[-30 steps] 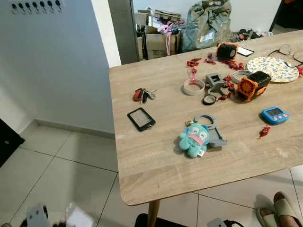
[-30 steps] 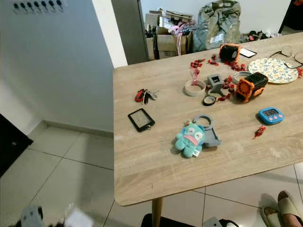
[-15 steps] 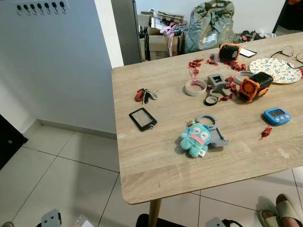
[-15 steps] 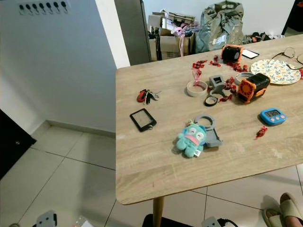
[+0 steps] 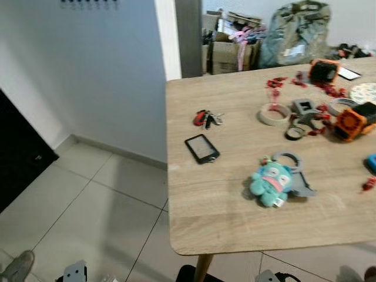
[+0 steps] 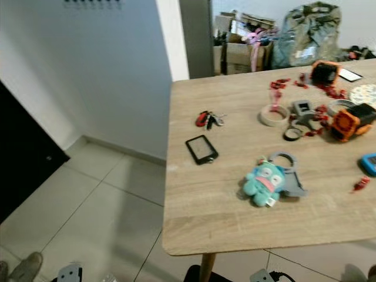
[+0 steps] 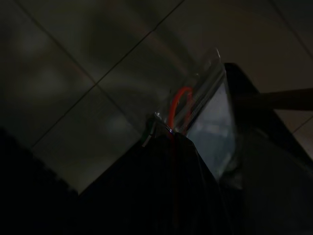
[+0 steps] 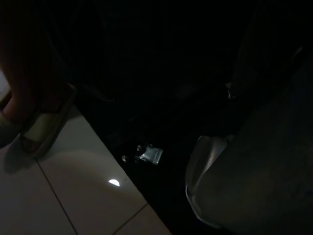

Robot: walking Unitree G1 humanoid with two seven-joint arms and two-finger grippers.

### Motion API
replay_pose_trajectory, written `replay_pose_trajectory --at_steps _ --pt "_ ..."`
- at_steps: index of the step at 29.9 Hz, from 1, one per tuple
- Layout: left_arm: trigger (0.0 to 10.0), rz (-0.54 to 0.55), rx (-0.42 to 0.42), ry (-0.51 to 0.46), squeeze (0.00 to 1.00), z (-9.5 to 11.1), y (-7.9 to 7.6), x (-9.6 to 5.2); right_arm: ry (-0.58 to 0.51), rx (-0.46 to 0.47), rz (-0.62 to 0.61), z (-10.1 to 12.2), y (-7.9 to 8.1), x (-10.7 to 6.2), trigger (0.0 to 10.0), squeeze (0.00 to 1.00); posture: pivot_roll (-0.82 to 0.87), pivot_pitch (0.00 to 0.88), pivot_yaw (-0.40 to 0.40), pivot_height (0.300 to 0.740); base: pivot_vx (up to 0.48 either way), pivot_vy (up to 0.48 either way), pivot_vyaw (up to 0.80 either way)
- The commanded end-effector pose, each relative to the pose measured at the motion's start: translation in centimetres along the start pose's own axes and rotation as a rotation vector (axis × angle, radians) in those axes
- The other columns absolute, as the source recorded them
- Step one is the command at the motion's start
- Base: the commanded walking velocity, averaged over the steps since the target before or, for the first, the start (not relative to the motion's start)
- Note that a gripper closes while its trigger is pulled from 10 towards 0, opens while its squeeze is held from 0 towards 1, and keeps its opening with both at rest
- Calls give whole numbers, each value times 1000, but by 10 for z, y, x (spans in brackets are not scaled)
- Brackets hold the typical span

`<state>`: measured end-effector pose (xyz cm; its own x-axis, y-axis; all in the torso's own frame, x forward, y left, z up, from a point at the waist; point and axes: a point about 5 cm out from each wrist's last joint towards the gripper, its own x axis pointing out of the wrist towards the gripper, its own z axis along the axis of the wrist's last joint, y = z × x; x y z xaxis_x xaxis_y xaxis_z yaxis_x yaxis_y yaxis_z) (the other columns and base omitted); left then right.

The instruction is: Hang keys on a hook

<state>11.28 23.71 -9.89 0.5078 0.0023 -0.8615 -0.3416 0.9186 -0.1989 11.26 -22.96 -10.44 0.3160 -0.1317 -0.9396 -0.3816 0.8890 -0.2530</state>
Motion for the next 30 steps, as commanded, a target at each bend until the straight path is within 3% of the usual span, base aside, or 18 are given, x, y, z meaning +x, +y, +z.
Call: replay_pose_trajectory --at_steps 1,20,30 --pt "10000 -2 18 20 0 -3 -3 1 -2 21 25 -1 10 0 10000 0 -61 77 97 740 0 0 0" --pt "10000 -8 85 61 0 -9 -1 -1 11 26 24 -8 4 -1 10000 0 -69 79 99 740 -267 0 0" --pt "10000 -8 154 86 0 -14 10 -6 -9 26 28 4 6 1 10000 0 -72 66 101 740 -187 0 0"
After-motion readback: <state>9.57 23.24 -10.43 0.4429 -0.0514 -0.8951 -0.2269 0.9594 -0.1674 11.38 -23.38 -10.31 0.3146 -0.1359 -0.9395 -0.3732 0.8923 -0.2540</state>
